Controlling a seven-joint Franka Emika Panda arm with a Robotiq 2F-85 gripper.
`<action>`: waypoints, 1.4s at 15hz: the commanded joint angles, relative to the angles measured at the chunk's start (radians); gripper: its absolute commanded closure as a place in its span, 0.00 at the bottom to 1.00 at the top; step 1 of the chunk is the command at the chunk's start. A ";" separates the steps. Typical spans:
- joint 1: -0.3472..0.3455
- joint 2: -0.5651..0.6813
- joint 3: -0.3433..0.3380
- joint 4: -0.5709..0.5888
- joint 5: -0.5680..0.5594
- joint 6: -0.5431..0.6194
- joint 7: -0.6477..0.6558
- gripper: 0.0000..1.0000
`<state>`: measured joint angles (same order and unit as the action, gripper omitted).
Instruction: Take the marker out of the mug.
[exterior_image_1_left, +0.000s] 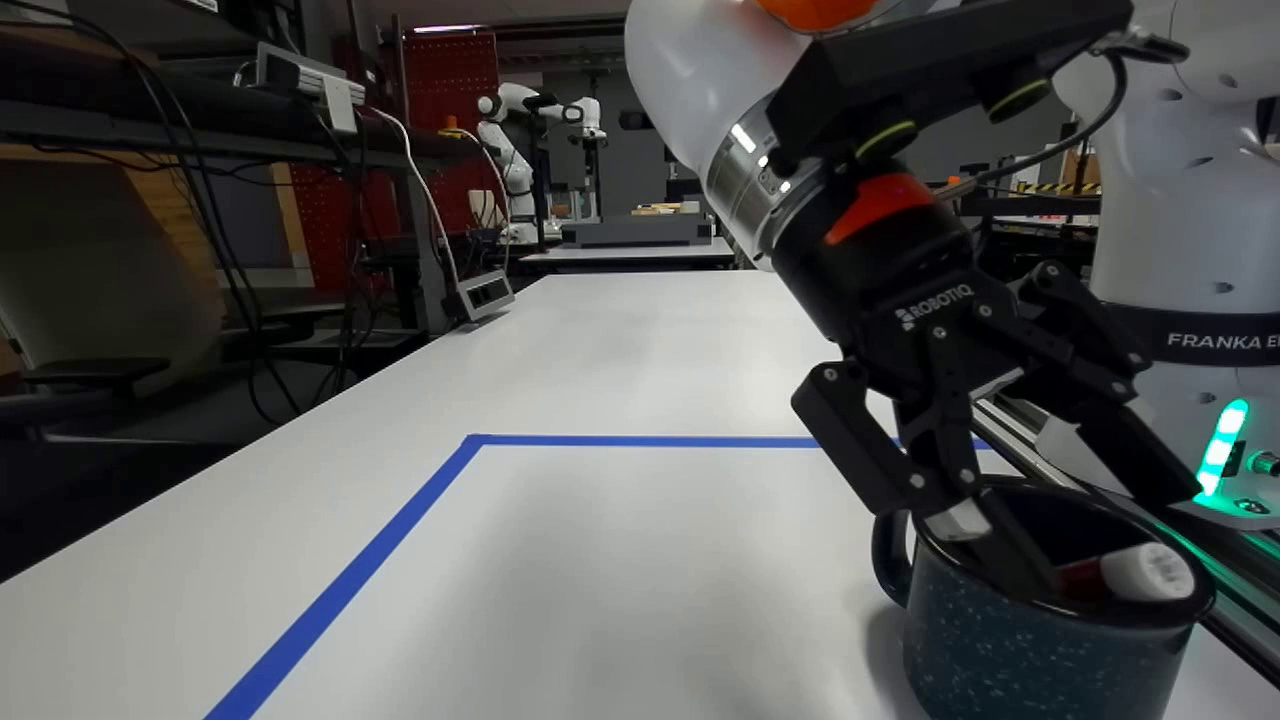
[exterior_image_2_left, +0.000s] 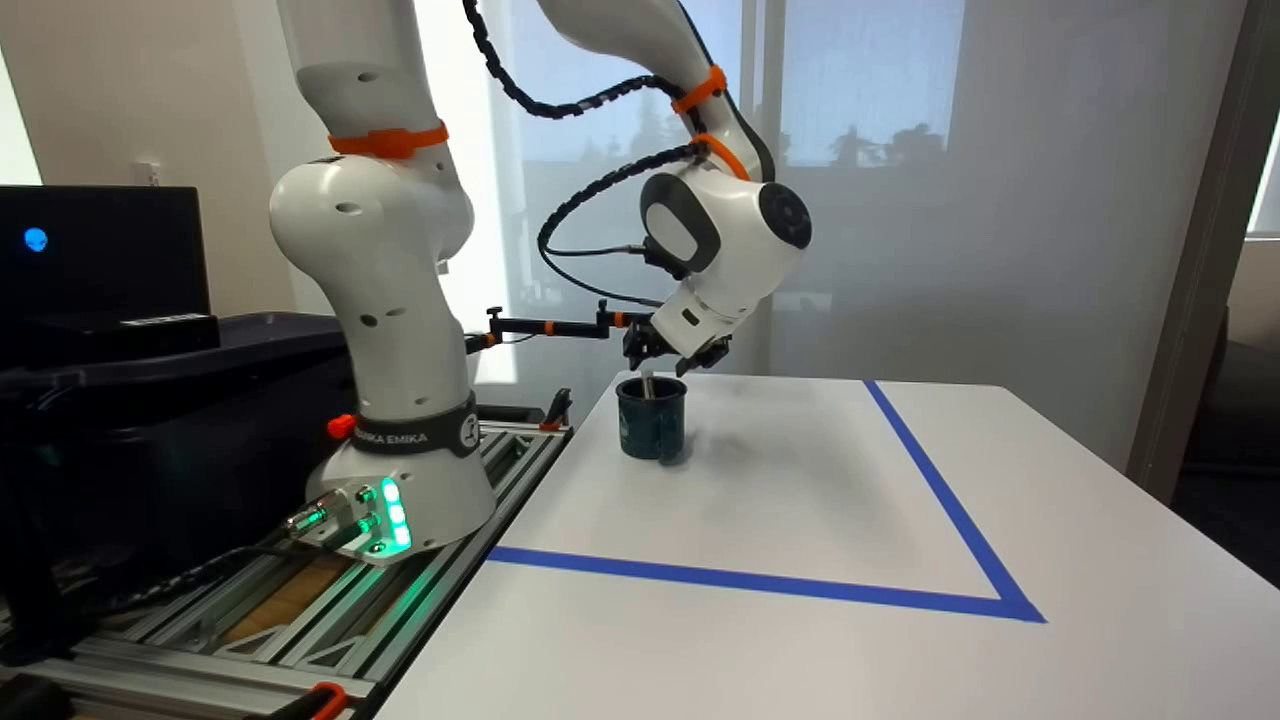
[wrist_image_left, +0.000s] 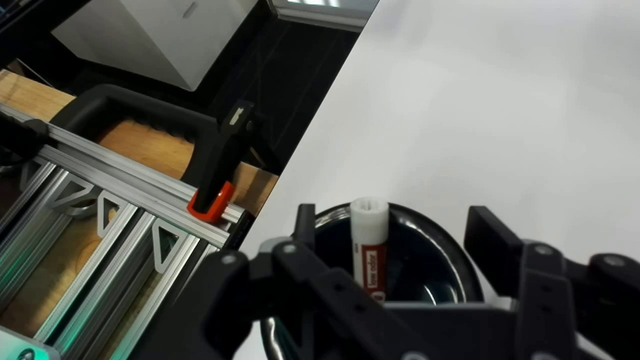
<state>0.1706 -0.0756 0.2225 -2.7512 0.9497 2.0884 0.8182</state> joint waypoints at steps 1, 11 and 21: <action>0.004 -0.030 -0.006 0.003 -0.051 -0.051 0.046 0.24; 0.000 -0.025 -0.013 0.006 -0.132 -0.109 0.077 0.36; 0.003 0.008 -0.014 0.006 -0.120 -0.083 0.023 0.33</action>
<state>0.1706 -0.0728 0.2121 -2.7481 0.8424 2.0078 0.8573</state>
